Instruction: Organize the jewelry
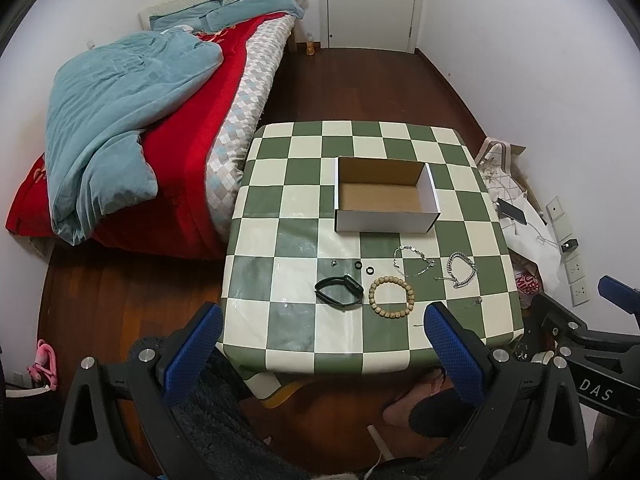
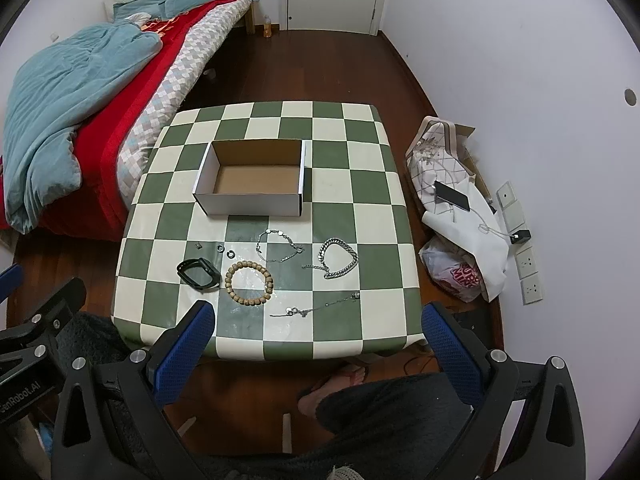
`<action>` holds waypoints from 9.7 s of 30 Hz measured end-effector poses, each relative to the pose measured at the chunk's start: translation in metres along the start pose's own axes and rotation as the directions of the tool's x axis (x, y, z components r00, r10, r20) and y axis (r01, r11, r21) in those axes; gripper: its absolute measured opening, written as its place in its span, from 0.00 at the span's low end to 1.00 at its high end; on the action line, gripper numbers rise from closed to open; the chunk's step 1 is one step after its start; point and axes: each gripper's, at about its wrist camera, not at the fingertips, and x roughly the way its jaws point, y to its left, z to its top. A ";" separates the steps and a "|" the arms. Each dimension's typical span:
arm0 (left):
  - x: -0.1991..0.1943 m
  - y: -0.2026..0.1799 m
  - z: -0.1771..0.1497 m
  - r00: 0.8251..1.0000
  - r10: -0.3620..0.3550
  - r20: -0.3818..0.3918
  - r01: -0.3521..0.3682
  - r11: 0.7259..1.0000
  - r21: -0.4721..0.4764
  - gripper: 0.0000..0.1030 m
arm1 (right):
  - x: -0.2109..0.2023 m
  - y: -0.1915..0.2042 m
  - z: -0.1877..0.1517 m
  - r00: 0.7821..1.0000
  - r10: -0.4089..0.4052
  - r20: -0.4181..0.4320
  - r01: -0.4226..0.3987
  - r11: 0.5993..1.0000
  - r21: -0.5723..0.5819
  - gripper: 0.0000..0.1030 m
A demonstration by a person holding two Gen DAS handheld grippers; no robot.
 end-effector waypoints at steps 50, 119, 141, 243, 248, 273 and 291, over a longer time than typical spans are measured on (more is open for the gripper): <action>-0.009 -0.006 0.011 1.000 -0.002 0.020 0.002 1.000 -0.003 1.00 | -0.026 0.004 0.005 1.000 0.010 0.008 -0.010 1.000 -0.010 1.00; 0.262 -0.104 -0.043 0.963 0.024 -0.269 -0.060 0.990 -0.127 0.07 | 0.290 -0.086 0.003 0.988 0.031 -0.149 -0.007 0.987 0.162 0.09; 0.197 -0.069 -0.024 0.989 -0.048 -0.139 0.042 0.998 -0.046 0.06 | 0.239 -0.090 -0.007 0.979 0.182 -0.093 -0.155 0.958 0.240 0.08; 0.085 0.025 0.058 0.958 0.109 0.267 -0.101 0.994 -0.045 1.00 | 0.087 0.050 0.070 0.986 0.030 0.162 -0.032 0.999 0.007 1.00; 0.071 0.024 0.047 0.954 0.108 0.281 -0.102 0.994 -0.038 1.00 | 0.054 0.050 0.059 0.975 0.036 0.219 -0.040 0.999 0.015 1.00; 0.249 0.027 -0.026 0.989 0.072 -0.130 -0.076 0.997 -0.029 0.80 | 0.195 -0.001 -0.022 0.986 0.163 -0.031 -0.150 0.957 0.250 0.65; 0.263 0.015 -0.036 0.992 0.076 -0.100 -0.074 0.997 0.025 0.12 | 0.268 0.030 0.004 0.989 0.123 -0.082 -0.109 0.982 0.155 0.51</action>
